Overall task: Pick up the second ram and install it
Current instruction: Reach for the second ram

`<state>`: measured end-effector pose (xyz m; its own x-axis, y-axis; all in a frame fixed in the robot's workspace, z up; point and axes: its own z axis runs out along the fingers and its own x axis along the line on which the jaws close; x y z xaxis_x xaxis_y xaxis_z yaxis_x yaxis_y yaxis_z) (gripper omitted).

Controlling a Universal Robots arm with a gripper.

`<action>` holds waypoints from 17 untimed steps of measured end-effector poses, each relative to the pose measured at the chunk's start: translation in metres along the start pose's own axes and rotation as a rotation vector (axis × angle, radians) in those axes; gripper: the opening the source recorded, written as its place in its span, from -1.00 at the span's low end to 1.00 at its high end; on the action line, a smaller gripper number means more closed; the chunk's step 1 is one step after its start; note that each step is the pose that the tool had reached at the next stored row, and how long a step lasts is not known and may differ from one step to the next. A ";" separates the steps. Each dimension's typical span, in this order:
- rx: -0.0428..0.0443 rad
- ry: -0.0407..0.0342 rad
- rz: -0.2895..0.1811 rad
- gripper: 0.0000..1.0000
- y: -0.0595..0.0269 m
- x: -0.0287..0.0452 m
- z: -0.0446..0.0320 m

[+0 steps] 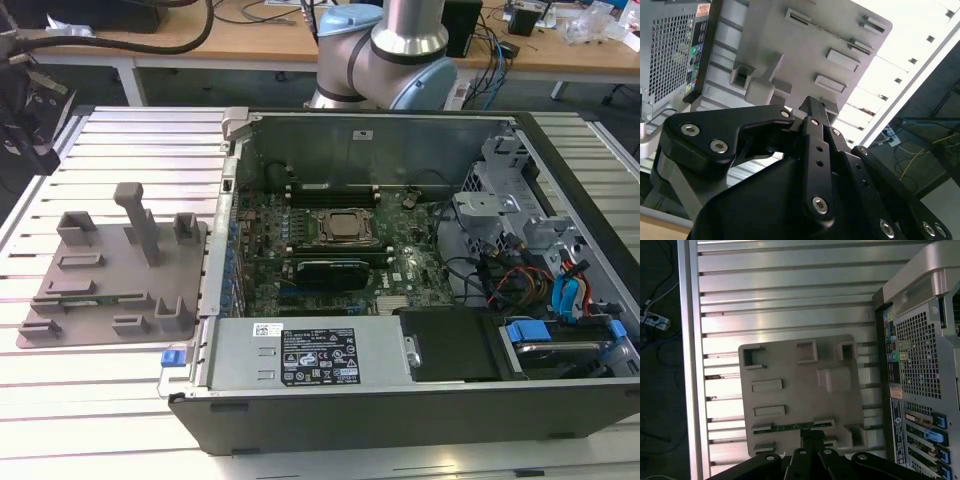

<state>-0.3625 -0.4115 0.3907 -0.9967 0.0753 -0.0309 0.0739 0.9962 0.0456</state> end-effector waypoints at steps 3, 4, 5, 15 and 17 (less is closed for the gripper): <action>0.0000 0.0000 0.000 -0.80 -0.0135 -0.0010 0.0000; 0.0001 0.0000 0.000 -0.80 -0.0158 -0.0012 0.0000; 0.0000 -0.0001 0.000 -0.80 -0.0219 -0.0016 0.0001; 0.0004 -0.0001 0.000 -0.80 -0.0413 -0.0030 0.0009; 0.0004 -0.0001 0.000 -0.80 -0.0414 -0.0030 0.0009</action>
<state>-0.3626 -0.4529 0.3879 -0.9967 0.0753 -0.0310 0.0739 0.9962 0.0453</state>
